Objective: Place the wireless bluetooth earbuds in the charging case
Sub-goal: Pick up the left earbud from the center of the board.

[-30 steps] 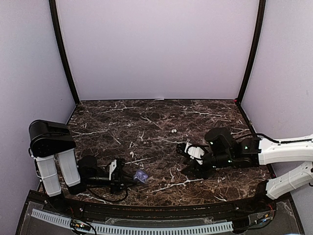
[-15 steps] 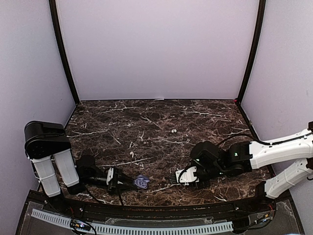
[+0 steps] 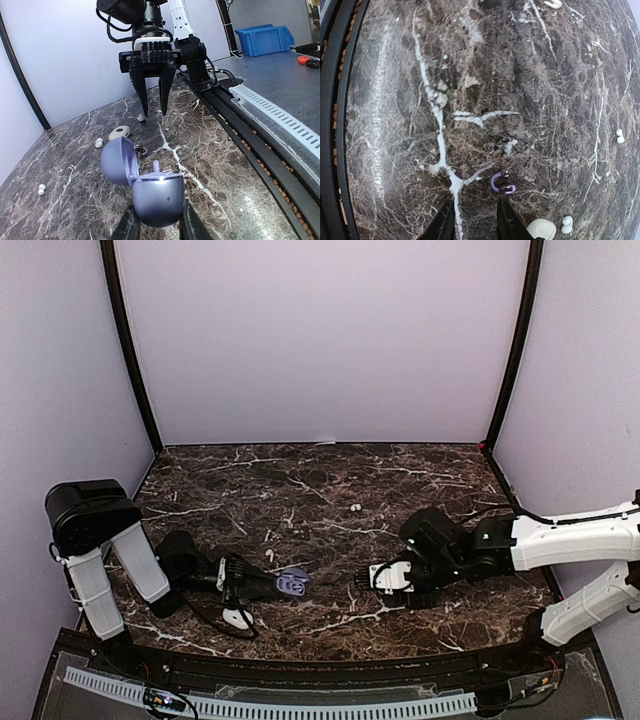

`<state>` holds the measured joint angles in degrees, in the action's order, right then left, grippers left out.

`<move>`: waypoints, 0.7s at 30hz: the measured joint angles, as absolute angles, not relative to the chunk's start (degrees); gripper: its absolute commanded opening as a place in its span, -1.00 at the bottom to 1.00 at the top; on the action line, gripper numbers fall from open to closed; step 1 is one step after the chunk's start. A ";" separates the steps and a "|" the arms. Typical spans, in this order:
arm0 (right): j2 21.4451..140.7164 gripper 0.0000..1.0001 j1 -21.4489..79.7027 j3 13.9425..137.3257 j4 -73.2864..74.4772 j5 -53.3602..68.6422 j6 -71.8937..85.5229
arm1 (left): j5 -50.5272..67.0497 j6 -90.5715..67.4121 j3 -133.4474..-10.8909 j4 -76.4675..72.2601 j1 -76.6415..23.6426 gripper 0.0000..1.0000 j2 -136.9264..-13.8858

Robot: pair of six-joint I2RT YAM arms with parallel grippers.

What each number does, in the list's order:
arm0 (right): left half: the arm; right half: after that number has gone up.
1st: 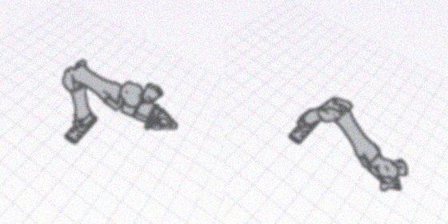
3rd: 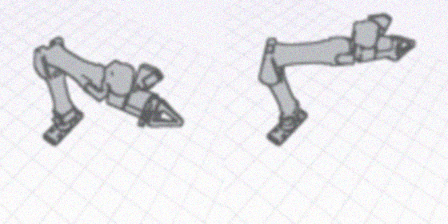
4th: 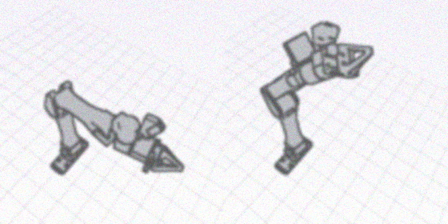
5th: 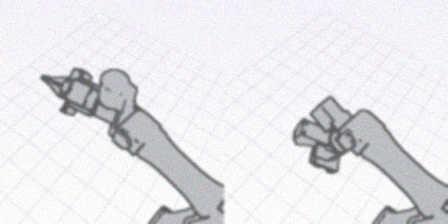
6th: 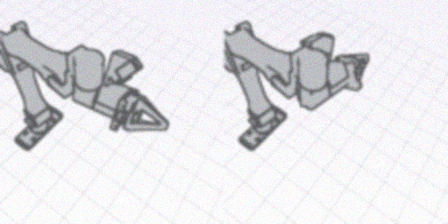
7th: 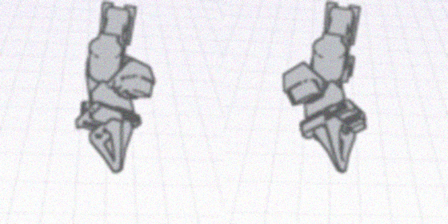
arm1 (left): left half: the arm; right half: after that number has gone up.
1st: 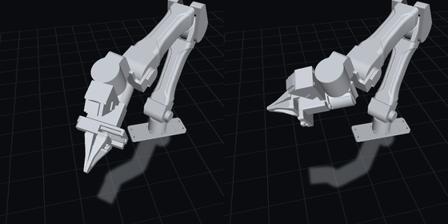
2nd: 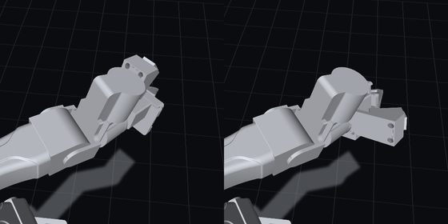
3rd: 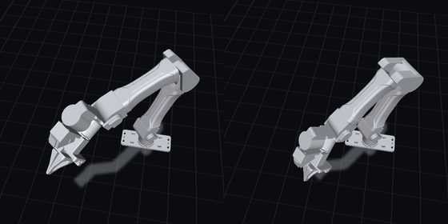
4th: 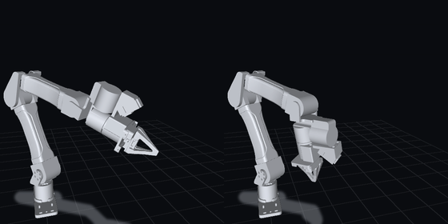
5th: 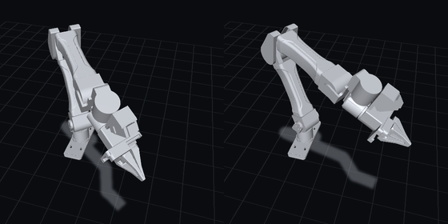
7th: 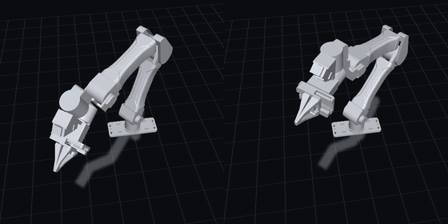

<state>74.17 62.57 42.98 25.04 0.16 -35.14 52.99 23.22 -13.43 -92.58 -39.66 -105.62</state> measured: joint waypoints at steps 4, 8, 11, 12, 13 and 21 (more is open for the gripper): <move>73.89 -0.30 60.58 44.66 24.97 1.69 -25.08 | 53.15 24.01 -13.98 -92.60 -38.54 -0.94 -105.62; 73.71 -0.40 60.40 46.22 24.32 1.50 -7.09 | 53.19 24.49 -14.39 -92.60 -37.39 -0.94 -105.54; 74.06 -0.46 60.05 46.39 24.56 0.01 8.69 | 53.67 24.93 -15.33 -92.60 -36.97 -0.94 -104.88; 74.48 -0.46 59.88 46.35 24.91 -0.43 13.98 | 53.91 25.02 -15.79 -92.62 -36.91 -0.93 -104.68; 74.96 -0.45 59.64 46.11 24.95 -0.78 18.85 | 54.13 25.12 -16.23 -92.64 -36.91 -0.93 -104.55; 76.86 -0.50 59.18 40.05 21.69 -3.36 44.47 | 54.89 25.26 -17.54 -92.64 -36.86 -0.93 -104.49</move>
<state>76.86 59.18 40.05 21.69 -3.36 44.47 54.89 25.26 -17.54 -92.64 -36.86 -104.49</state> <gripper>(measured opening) 0.253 0.263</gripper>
